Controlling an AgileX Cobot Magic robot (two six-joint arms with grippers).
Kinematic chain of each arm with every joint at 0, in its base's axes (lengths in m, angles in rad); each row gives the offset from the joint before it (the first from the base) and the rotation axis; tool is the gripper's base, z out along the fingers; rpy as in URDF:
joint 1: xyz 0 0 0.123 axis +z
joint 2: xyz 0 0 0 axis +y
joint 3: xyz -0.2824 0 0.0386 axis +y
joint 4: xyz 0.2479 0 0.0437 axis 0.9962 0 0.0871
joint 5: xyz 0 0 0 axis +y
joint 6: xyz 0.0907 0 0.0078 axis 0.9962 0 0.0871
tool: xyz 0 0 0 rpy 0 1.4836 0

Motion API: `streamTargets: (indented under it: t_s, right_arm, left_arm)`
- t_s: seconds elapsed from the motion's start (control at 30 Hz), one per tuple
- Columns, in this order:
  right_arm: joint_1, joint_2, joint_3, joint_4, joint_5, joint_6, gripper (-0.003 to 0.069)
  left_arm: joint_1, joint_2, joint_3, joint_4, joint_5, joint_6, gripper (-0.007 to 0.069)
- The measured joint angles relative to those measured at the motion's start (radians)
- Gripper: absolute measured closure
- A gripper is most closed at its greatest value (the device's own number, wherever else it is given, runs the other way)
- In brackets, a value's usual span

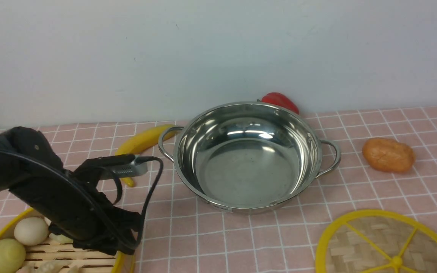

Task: Place the steamer in the pot on the pink tablecloth, and put the lid on the steamer.
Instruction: 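Grasp the rim of the steamer basket holding the buns with the left gripper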

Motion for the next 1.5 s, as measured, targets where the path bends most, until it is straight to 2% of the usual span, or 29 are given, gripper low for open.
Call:
streamTargets:
  t_s: [0.13,0.2,0.33,0.43,0.9,1.0,1.17,1.3,1.4,1.5]
  right_arm:
    - [0.000,0.000,0.000,0.000,0.000,0.000,0.0416]
    - [0.000,0.000,0.000,0.000,0.000,0.000,0.0416]
    - [0.000,0.000,0.000,0.000,0.000,0.000,0.0416]
    - [0.000,0.000,0.000,0.000,0.000,0.000,0.0416]
    - [0.000,0.000,0.000,0.000,0.000,0.000,0.0416]
    - [0.000,0.000,0.000,0.000,0.000,0.000,0.0416]
    - [0.000,0.000,0.000,0.000,0.000,0.000,0.0416]
    - [0.000,0.000,0.000,0.000,0.000,0.000,0.0416]
    - [0.000,0.000,0.000,0.000,0.000,0.000,0.0416]
    - [0.000,0.000,0.000,0.000,0.000,0.000,0.0416]
  left_arm:
    - [-0.056,0.001,0.000,0.051,-0.048,-0.057,0.0361]
    - [-0.082,0.001,0.000,0.104,-0.071,-0.149,0.0361]
    - [-0.087,0.001,0.000,0.179,-0.081,-0.242,0.0361]
    - [-0.088,0.001,0.000,0.200,-0.081,-0.263,0.0361]
    - [-0.089,0.064,-0.003,0.195,-0.107,-0.274,0.0376]
    - [-0.089,0.070,-0.008,0.192,-0.107,-0.269,0.0404]
    - [-0.091,0.070,-0.009,0.168,-0.098,-0.247,0.0530]
    - [-0.091,0.070,-0.016,0.178,-0.073,-0.216,0.0555]
    - [-0.091,0.070,-0.034,0.213,-0.007,-0.193,0.0592]
    - [-0.091,0.055,-0.069,0.261,0.057,-0.177,0.0596]
